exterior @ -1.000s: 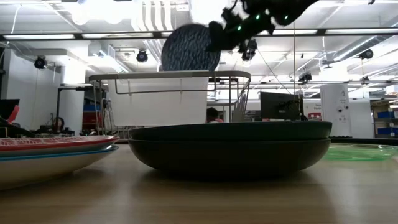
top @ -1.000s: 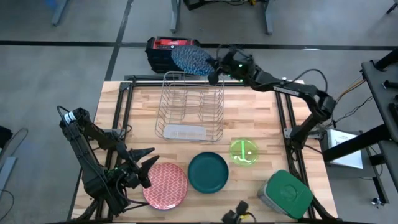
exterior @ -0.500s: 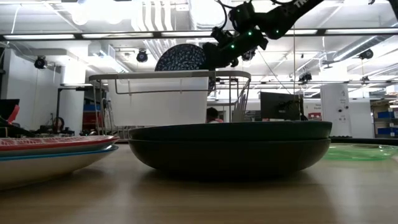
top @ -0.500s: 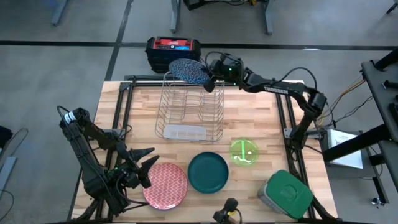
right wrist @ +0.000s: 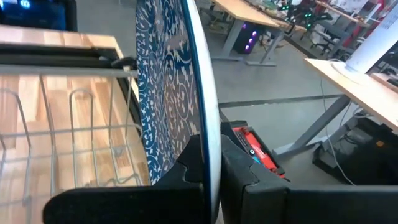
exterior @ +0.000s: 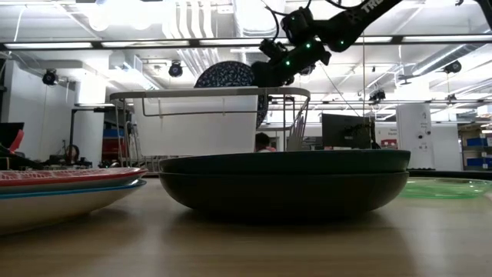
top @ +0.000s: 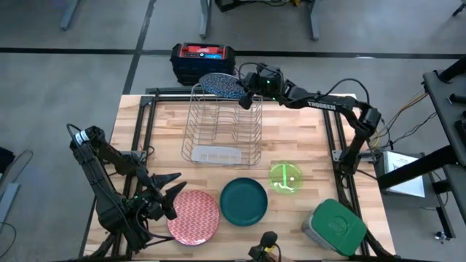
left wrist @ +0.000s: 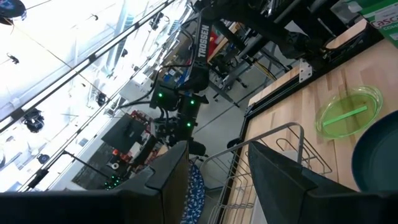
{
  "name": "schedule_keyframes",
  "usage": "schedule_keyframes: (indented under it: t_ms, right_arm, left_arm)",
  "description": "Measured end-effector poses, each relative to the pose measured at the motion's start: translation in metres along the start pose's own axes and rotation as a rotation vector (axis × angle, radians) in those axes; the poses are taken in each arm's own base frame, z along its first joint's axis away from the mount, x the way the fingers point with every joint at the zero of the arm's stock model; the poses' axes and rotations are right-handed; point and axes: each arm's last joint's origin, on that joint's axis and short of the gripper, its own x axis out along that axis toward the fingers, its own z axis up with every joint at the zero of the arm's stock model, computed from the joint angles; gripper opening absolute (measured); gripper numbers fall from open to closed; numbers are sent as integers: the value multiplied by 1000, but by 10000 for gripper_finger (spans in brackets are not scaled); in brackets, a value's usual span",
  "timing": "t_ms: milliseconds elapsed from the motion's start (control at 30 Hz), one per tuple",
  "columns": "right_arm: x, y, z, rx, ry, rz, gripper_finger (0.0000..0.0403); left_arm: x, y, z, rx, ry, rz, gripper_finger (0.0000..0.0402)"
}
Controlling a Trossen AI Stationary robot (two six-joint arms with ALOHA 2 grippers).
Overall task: Sort dishes
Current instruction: Put the blue patterned plate into the dish rack
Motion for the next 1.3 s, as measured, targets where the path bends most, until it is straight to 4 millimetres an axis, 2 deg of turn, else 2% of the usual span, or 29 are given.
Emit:
schedule_keyframes:
  t_ms: [467, 1300]
  right_arm:
    - [13, 5, -14, -24, 45, 15, 2]
    - [12, 6, -23, -48, 130, 40, 2]
  left_arm:
    - [0, 0, 0, 0, 0, 0, 157]
    - [0, 0, 0, -4, 0, 0, 157]
